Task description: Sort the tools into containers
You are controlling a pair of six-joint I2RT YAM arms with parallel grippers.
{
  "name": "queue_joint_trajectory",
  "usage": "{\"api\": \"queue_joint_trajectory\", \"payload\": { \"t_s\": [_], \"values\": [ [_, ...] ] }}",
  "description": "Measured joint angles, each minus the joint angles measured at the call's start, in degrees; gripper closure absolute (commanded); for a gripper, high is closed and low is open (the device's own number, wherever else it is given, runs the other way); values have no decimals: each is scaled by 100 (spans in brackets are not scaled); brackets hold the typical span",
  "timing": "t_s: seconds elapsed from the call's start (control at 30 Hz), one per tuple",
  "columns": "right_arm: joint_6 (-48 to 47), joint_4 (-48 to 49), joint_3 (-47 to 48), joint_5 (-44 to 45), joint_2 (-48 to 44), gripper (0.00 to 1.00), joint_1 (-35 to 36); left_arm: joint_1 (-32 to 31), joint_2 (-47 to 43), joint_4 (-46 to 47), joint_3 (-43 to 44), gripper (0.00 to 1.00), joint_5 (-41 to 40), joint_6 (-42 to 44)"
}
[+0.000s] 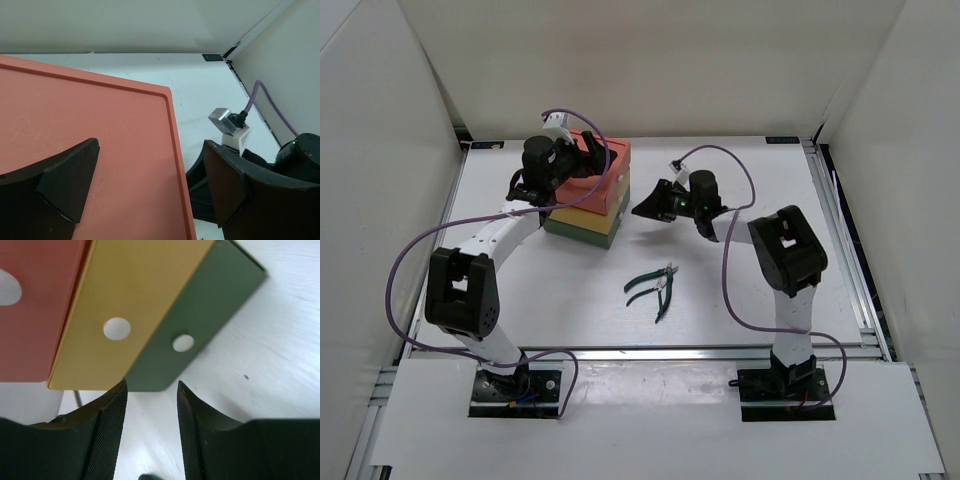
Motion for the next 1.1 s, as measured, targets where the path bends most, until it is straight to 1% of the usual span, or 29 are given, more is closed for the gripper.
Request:
{"api": "queue_joint_trajectory", "payload": {
  "t_s": [0.17,0.3,0.47,0.63,0.9,1.07,1.1],
  "values": [
    [542,1051,66,-538,732,50,61,-2,0,-4,2,4,2,0],
    [745,1285,109,-691,1209,50,116,-4,0,-4,2,3,2,-2],
    [861,1434,227,-782,1384,49,129,-11,0,-7,2,4,2,-2],
    [1051,1930,560,-822,1624,49,129,-13,0,-9,2,3,2,0],
    [1250,2033,1106,-802,2037,50,125,-31,0,-17,2,3,-2,4],
    [1320,1952,1335,-826,2138,54,57,-39,0,-22,2,3,-7,17],
    [1329,1952,1368,-837,2155,56,48,-39,0,-22,2,3,-7,22]
  ]
}}
